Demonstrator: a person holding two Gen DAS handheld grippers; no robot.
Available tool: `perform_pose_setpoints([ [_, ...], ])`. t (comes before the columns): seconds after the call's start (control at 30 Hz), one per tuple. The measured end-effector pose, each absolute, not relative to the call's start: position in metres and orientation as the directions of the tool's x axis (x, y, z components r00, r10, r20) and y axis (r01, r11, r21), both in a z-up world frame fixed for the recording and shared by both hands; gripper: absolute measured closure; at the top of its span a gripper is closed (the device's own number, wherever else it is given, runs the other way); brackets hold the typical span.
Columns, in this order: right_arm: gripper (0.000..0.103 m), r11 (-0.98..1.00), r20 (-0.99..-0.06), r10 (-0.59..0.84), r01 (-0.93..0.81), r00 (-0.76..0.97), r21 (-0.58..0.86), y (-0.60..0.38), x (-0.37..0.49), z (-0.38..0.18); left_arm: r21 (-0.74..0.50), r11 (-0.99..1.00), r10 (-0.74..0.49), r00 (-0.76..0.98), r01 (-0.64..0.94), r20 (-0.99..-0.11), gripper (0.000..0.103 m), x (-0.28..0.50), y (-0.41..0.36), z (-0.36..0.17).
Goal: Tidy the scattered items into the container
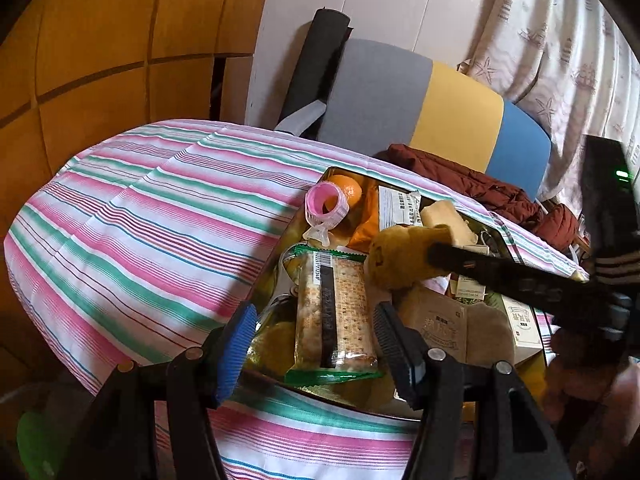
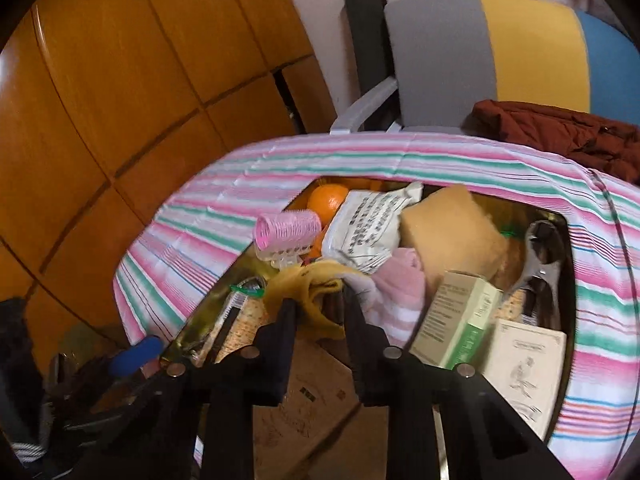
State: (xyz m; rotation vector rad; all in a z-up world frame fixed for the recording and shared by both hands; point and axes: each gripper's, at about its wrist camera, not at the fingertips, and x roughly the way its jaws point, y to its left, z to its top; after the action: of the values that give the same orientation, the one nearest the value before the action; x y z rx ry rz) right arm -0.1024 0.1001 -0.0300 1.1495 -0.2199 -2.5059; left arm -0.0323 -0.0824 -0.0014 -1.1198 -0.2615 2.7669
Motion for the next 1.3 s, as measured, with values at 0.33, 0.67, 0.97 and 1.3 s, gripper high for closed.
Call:
perform_pose_setpoints([
  [0.33,0.053,-0.91,-0.681,-0.414,0.248,-0.604,0.332,0.108,-0.106,-0.032,-0.206,-0.977,0.182,-0.685,-0.047,-0.705,0.041,-0.028,-0.076,0.001],
  [0.67,0.018,-0.951,-0.663,-0.301,0.166,-0.686,0.26,0.135,-0.049,-0.006,-0.098,-0.995,0.084,-0.677,-0.019,-0.731,0.041,-0.015,-0.059,0.008],
  [0.97,0.01,-0.951,-0.665,-0.302,0.168,-0.683,0.259,0.137,-0.026,-0.001,-0.039,-0.999,0.005,-0.666,0.037,-0.746,0.041,0.003,-0.059,0.014],
  [1.3,0.003,-0.971,-0.674,-0.234,0.139,-0.7,0.193,0.133,-0.007,-0.001,0.005,-0.998,-0.045,-0.655,0.064,-0.755,0.041,0.012,-0.054,0.012],
])
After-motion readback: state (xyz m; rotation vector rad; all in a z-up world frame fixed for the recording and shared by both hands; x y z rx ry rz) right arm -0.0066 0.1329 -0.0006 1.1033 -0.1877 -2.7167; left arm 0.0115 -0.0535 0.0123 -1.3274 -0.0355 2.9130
